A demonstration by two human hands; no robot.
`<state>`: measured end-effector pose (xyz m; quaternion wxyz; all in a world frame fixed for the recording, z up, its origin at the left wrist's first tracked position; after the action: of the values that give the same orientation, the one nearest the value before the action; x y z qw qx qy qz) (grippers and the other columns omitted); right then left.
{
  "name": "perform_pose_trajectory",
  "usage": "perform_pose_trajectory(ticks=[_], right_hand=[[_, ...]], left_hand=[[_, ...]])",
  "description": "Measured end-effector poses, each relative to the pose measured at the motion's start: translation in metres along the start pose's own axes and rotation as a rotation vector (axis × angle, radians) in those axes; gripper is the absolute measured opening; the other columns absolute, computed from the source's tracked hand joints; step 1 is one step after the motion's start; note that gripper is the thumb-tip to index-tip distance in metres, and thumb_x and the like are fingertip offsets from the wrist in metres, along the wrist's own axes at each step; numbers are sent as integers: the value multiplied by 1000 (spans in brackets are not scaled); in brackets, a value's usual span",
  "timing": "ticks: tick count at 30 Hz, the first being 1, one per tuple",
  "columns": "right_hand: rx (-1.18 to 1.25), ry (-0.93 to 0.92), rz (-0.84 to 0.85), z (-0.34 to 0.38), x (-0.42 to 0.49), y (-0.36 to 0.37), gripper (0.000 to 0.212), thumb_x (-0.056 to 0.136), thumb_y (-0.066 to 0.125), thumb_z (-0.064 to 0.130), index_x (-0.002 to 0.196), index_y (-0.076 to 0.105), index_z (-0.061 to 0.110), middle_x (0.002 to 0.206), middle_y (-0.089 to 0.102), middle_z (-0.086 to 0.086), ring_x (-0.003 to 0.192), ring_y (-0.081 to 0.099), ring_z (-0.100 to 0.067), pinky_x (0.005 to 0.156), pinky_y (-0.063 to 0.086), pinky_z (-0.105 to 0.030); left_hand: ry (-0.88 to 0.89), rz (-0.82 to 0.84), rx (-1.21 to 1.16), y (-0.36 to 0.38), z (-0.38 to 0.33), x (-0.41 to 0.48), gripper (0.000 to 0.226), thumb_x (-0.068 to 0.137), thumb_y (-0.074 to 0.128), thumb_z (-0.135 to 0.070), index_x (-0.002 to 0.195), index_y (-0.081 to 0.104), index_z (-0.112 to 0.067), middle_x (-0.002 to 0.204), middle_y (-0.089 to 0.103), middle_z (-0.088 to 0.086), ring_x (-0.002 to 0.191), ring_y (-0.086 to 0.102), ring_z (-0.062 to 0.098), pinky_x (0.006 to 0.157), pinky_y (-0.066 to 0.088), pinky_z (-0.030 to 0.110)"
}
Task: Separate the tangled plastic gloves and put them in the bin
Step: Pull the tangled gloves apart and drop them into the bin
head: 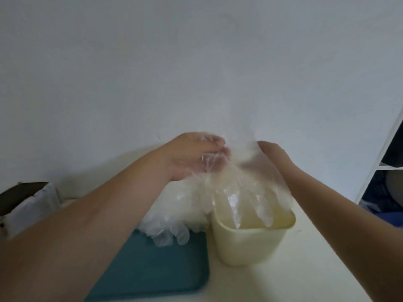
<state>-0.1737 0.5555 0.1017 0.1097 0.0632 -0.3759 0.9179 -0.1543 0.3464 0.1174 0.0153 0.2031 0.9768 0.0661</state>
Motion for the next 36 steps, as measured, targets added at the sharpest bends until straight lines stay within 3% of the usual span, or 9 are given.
perform_pose_trajectory(ticks=[2,6,9,13,16,22,27,32,36], right_hand=[[-86,-96,-158,0,-6,-30,41,93,73,18,133,64,21,116,69,-3,98,66,-19,81,48,-17],[6,-215,-291,23,-42,-59,30,100,57,18,127,68,24,122,69,8,110,65,-10,94,44,-21],[-99,-253,52,55,-75,-16,30,103,54,33,128,69,26,129,69,8,121,62,-9,103,45,-26],[-470,-84,546,44,-96,62,59,108,35,51,162,24,30,169,26,2,153,29,-24,120,24,-37],[-614,-56,645,26,-86,99,66,105,33,60,163,10,39,172,15,-3,155,24,-34,123,21,-48],[-882,-57,831,-4,-81,140,62,105,33,59,163,15,43,169,26,-2,152,28,-34,121,23,-53],[-708,-38,688,30,-75,99,68,98,56,51,159,28,41,164,36,5,142,46,-26,111,41,-38],[-560,-283,324,107,-84,76,45,99,50,19,144,57,19,149,55,0,137,51,-24,113,43,-37],[-246,-438,235,161,-113,117,42,100,48,16,139,61,25,143,61,7,131,56,-15,111,45,-32]], left_hand=[[-90,-53,151,3,24,21,13,99,66,2,112,67,-3,93,74,18,62,72,16,55,61,29],[-141,-144,360,13,50,42,17,96,64,12,100,64,-4,83,69,18,50,67,14,47,58,28],[-101,-177,383,17,54,51,20,90,63,16,90,65,-3,75,62,16,56,63,21,49,53,27],[-18,-355,347,-10,47,51,29,90,67,0,114,67,-16,110,69,9,87,68,19,75,57,26],[90,-494,284,-41,31,30,30,89,66,-5,114,67,-22,117,68,2,110,68,21,104,56,39],[177,-489,219,-64,15,-16,25,90,72,-2,111,69,-16,112,73,6,103,74,19,99,60,37],[209,-458,266,-73,8,-55,22,93,71,-1,109,73,-15,110,76,7,106,74,20,98,61,36],[256,-521,375,-104,15,-101,20,93,73,-7,102,78,-24,101,79,-2,99,76,15,98,60,39],[295,-601,490,-136,21,-138,22,95,71,-8,100,78,-28,99,79,-12,97,73,4,96,58,28]])
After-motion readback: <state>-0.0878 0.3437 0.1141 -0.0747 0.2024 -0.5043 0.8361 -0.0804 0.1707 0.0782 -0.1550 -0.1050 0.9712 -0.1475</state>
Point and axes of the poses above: each hand's wrist, its own x-axis towards the middle knuckle, its own y-axis out of the palm, z = x × y, the point moved 9 cm from there along x, towards the middle knuckle
